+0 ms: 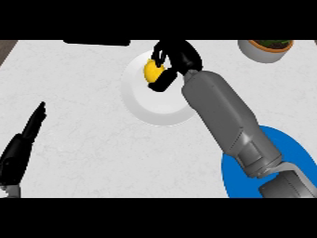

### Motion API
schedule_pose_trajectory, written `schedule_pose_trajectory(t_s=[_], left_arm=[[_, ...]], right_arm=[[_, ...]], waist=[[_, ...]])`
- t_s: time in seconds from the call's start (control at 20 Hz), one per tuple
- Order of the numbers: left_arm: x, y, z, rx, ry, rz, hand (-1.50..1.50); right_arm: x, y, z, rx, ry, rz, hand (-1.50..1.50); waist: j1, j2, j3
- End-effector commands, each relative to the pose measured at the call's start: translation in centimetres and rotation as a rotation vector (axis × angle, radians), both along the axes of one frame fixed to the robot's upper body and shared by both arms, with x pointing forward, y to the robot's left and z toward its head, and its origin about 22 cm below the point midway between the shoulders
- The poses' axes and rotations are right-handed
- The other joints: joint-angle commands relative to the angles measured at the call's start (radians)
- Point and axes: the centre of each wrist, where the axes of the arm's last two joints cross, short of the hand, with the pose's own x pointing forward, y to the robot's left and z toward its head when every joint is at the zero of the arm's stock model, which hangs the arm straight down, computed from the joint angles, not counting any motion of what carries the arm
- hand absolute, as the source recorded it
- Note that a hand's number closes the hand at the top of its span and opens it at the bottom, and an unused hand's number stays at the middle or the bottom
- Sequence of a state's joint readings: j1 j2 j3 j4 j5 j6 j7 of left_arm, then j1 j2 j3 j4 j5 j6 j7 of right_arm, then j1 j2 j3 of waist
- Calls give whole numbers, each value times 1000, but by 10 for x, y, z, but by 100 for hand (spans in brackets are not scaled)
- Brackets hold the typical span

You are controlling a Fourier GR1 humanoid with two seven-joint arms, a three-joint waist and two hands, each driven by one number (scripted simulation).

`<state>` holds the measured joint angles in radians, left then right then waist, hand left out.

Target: Pick the lemon from the plate and place it in the plate

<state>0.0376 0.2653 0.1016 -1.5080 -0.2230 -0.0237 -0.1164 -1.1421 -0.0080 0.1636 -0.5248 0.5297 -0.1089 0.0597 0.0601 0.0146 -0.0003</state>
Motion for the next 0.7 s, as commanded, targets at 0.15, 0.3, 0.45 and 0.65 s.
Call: schedule_pose_trajectory(t_s=[0.15,0.3,0.45,0.65], left_arm=[[11,-2,-2,1,1,-16,0],[-1,3,-6,2,4,-25,0],[-9,-3,-9,8,16,2,0],[1,6,4,-9,6,16,0]], right_arm=[[4,4,-15,26,74,-102,-150],[5,1,-15,115,20,-108,-150],[4,-1,-9,294,-28,-147,-150],[7,-14,-15,428,-85,-264,-150]], waist=[[19,5,0],[19,4,0],[14,-2,1],[-17,-2,1]])
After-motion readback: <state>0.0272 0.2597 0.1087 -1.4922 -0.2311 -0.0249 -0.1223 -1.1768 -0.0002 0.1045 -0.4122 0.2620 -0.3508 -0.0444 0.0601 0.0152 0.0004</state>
